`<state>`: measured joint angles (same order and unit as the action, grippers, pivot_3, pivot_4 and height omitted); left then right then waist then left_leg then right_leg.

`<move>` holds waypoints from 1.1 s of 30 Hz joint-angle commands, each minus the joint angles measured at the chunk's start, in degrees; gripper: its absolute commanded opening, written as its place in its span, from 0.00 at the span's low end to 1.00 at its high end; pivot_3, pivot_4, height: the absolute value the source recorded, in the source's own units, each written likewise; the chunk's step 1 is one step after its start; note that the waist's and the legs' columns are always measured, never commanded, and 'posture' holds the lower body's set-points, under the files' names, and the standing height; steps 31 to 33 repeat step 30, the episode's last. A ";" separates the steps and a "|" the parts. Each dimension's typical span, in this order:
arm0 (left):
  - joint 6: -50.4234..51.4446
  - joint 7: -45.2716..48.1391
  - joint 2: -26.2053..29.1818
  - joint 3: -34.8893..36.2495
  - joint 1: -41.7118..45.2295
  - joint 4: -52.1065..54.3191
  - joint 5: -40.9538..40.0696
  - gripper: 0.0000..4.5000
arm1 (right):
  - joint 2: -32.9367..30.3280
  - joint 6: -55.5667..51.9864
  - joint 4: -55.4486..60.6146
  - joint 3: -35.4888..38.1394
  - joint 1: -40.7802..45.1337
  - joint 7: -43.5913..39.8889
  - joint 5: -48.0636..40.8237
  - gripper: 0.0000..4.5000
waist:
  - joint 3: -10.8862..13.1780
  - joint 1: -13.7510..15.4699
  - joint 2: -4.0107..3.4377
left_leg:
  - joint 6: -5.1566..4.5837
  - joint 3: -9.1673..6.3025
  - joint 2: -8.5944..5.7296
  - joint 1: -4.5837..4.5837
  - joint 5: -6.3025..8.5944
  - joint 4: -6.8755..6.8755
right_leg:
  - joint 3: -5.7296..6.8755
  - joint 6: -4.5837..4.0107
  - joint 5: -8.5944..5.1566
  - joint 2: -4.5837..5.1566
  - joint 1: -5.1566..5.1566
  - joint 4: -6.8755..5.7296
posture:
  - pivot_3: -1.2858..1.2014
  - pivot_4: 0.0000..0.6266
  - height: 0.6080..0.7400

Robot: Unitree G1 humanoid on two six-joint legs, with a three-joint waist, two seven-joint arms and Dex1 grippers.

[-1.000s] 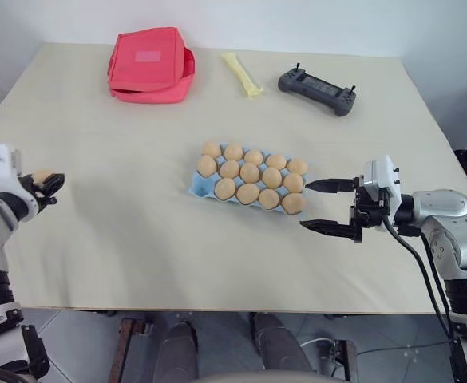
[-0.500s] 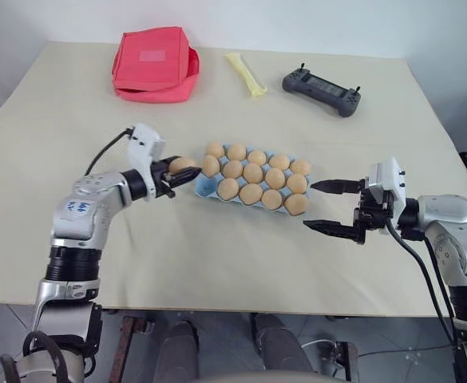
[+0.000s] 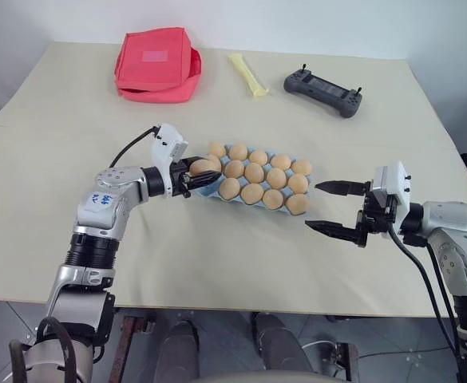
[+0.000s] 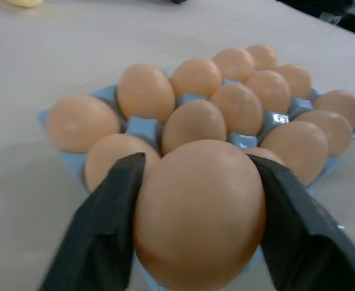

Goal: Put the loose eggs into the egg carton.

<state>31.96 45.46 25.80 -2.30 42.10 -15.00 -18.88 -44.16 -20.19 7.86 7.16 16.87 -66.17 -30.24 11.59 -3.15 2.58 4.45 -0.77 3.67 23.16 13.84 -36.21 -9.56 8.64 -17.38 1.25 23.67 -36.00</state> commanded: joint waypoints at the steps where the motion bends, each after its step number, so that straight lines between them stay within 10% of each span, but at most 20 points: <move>1: -1.56 1.04 -0.66 0.37 1.93 -1.14 0.11 0.86 | -0.41 0.34 1.76 1.70 -0.10 0.23 -1.01 1.00 | 0.00 -0.04 0.00 | 0.00 0.00 0.00 0.00 0.00 0.00 | 0.00 0.00 0.00 0.00 0.00 0.00 | 0.52 0.24 1.00; 3: -2.12 0.76 -0.81 0.70 2.07 -1.73 0.48 1.00 | -0.49 0.35 1.73 1.75 -0.07 0.31 -1.04 1.00 | 0.00 -0.04 0.00 | 0.00 0.00 0.00 0.00 0.00 -0.01 | 0.00 0.00 0.00 0.00 0.00 -0.01 | 0.52 0.24 1.00; 33: -15.57 13.20 17.71 19.91 -14.08 -0.85 -5.69 1.00 | -1.15 0.87 -0.04 3.89 -0.71 0.89 -0.70 1.00 | 0.00 0.10 -0.01 | -0.01 0.01 0.01 -0.01 0.00 0.03 | 0.02 -0.08 -0.04 0.02 0.00 -0.01 | 0.52 0.24 1.00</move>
